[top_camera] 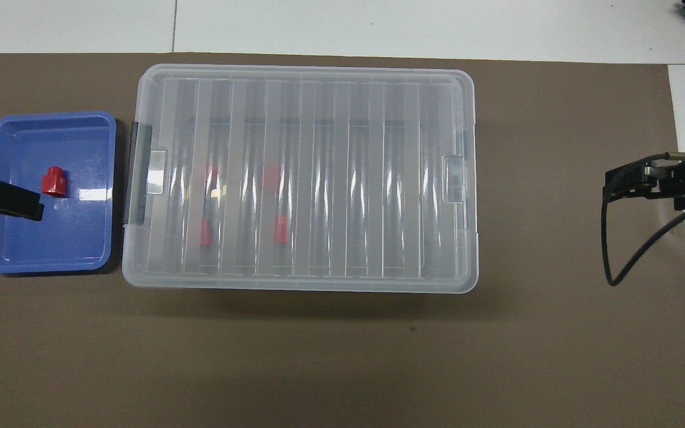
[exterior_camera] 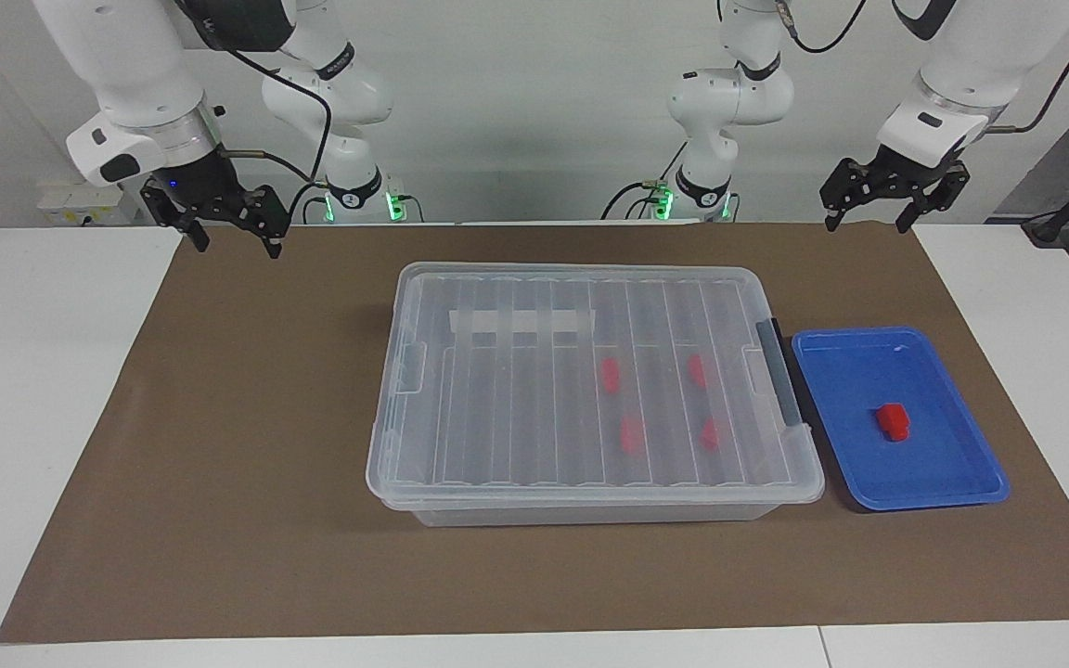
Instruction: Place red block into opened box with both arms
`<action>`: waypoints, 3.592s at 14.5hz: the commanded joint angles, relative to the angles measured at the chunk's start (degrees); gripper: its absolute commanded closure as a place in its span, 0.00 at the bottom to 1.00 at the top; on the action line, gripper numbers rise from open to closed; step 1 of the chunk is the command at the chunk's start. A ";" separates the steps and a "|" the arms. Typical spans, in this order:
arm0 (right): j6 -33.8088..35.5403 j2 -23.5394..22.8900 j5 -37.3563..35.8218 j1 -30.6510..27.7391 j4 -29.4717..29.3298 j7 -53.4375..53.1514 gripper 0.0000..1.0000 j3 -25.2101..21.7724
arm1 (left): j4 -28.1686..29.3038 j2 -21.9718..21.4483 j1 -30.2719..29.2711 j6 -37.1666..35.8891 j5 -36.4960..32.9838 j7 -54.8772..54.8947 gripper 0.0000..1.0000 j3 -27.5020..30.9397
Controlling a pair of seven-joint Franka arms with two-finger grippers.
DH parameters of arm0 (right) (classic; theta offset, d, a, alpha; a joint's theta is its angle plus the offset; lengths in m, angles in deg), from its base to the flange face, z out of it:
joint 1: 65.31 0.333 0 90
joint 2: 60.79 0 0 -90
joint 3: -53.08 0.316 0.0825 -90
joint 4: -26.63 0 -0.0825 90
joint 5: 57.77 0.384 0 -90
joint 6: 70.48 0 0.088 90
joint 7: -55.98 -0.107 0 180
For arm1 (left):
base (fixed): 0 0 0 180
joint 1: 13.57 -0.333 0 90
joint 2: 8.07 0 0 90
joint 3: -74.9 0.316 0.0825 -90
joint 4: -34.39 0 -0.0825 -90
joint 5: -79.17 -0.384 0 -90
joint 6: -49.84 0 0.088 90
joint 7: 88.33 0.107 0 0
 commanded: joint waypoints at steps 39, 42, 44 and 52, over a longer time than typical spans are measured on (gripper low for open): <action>-28.04 -8.82 -0.93 9.25 15.01 -4.09 0.02 0.63 | 1.91 -1.47 -0.23 0.81 0.72 0.34 0.00 0.06; -28.04 -8.91 -1.72 7.50 15.01 2.50 0.02 0.63 | 2.00 -1.64 -0.15 0.03 0.72 0.25 0.00 0.06; -28.04 -9.00 -2.34 5.74 15.01 6.90 0.02 0.72 | 1.91 -1.64 -0.06 -0.42 0.72 0.25 0.00 0.06; -27.25 -9.09 -3.92 -0.59 14.92 26.14 0.03 0.63 | 5.05 -2.51 -0.58 6.90 0.63 -5.01 0.00 0.15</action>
